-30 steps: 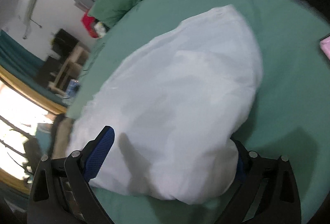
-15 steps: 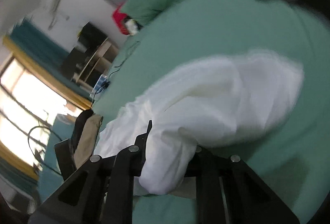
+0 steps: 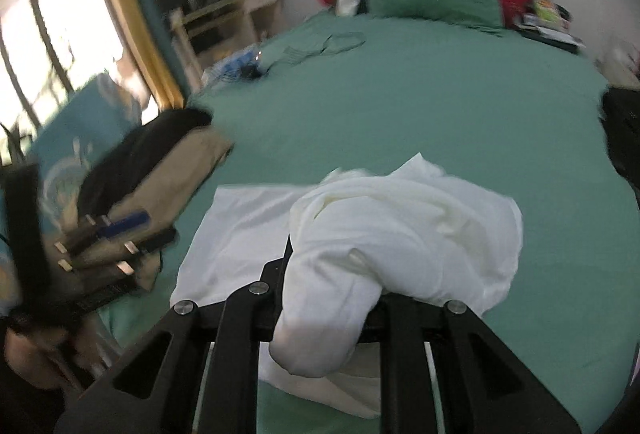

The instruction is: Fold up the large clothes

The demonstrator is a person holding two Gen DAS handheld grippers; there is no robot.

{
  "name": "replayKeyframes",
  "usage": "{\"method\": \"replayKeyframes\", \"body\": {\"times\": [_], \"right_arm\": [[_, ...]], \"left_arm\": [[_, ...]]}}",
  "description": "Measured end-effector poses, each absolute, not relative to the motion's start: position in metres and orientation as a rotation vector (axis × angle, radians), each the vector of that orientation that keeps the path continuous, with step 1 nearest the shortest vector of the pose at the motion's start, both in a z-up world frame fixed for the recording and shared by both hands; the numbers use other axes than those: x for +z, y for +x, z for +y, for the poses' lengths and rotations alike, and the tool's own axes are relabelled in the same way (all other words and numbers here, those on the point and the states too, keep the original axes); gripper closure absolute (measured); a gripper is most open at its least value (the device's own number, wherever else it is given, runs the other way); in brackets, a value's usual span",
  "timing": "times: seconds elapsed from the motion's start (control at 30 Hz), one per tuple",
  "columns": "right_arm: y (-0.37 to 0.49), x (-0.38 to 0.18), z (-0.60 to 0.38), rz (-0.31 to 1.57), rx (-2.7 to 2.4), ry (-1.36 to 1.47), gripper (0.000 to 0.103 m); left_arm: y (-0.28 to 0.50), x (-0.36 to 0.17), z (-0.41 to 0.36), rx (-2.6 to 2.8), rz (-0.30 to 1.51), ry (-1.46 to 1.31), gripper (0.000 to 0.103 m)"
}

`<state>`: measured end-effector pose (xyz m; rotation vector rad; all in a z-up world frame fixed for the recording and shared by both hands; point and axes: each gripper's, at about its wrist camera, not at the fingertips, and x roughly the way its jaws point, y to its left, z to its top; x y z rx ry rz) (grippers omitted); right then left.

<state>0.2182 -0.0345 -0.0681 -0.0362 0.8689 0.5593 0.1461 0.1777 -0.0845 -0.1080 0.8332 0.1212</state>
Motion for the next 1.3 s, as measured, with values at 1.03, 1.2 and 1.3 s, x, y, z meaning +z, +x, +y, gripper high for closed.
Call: {"method": "replayKeyframes", "body": {"times": [1.03,1.2,1.3], "right_arm": [[0.179,-0.106,-0.088,0.948,0.638,0.009,0.021],[0.208,-0.127,-0.129,0.987,0.501,0.107,0.021],[0.216,-0.137,-0.130,1.000,0.486,0.117,0.021]], "left_arm": [[0.212,-0.108,0.128,-0.313,0.954,-0.106,0.045],[0.242,-0.158,0.136,-0.176,1.066,-0.080,0.045],[0.246,-0.159,0.175,-0.011,1.023,-0.203,0.045]]}}
